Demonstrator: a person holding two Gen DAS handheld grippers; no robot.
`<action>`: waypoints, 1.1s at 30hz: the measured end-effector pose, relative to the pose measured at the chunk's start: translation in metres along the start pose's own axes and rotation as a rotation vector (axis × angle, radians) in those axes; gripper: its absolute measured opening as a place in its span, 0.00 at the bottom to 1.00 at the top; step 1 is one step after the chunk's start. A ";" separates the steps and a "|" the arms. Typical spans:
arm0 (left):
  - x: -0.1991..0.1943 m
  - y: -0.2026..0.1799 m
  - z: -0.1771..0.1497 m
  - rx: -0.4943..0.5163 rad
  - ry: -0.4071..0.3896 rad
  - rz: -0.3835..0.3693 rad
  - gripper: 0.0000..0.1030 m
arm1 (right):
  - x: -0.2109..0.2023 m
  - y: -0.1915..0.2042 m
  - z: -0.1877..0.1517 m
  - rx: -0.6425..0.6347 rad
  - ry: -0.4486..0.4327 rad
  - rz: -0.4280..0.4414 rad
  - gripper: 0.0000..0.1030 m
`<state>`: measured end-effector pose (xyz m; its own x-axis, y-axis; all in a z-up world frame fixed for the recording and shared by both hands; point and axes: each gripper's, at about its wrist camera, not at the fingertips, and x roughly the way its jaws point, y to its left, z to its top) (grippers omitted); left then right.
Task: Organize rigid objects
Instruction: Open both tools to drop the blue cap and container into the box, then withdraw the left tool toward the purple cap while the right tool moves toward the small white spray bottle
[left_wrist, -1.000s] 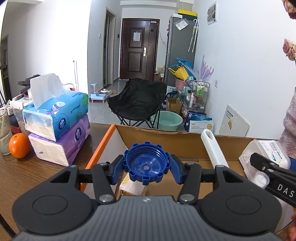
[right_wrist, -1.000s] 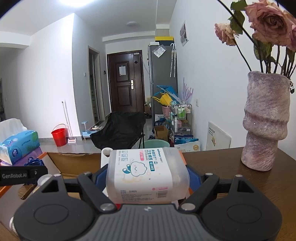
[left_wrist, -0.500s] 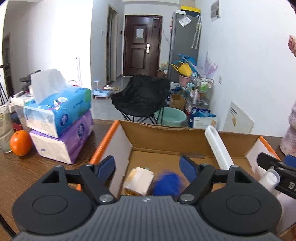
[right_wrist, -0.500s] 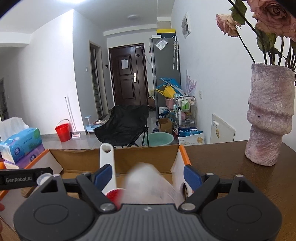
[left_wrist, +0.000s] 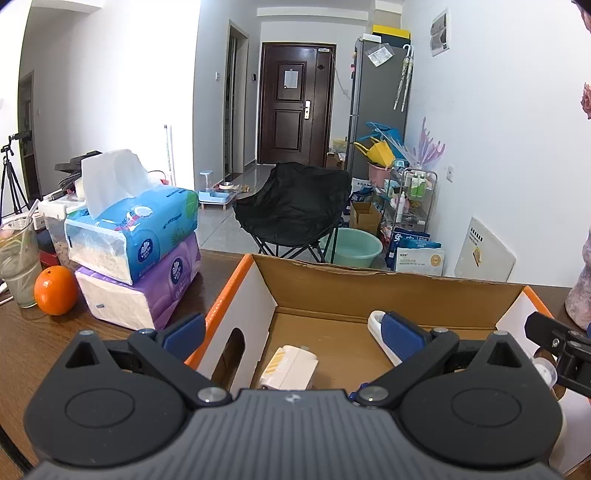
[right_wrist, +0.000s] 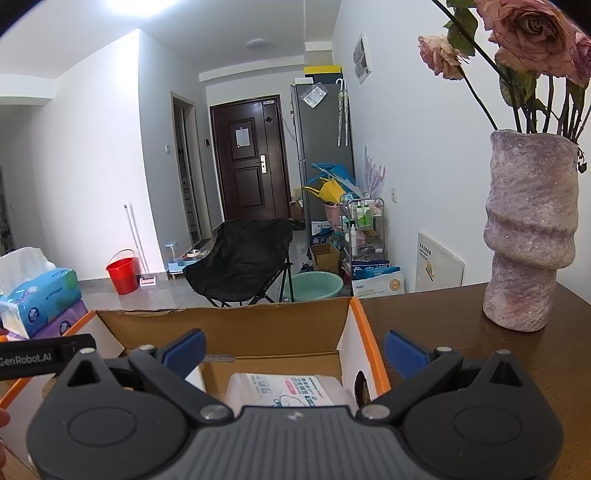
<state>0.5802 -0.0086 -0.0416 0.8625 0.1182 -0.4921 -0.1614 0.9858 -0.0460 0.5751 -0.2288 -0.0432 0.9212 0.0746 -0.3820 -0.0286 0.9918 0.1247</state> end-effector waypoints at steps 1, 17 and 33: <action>0.000 0.000 0.000 -0.001 -0.002 0.004 1.00 | 0.000 0.000 0.000 0.001 -0.001 -0.002 1.00; -0.025 0.008 -0.001 -0.033 -0.030 0.008 1.00 | -0.023 -0.009 0.001 0.012 -0.039 -0.037 1.00; -0.076 0.023 -0.022 -0.052 -0.053 0.003 1.00 | -0.083 -0.023 -0.016 0.016 -0.072 -0.089 1.00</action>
<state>0.5000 0.0022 -0.0245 0.8862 0.1287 -0.4452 -0.1875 0.9781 -0.0906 0.4926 -0.2563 -0.0291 0.9453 -0.0215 -0.3254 0.0600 0.9923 0.1086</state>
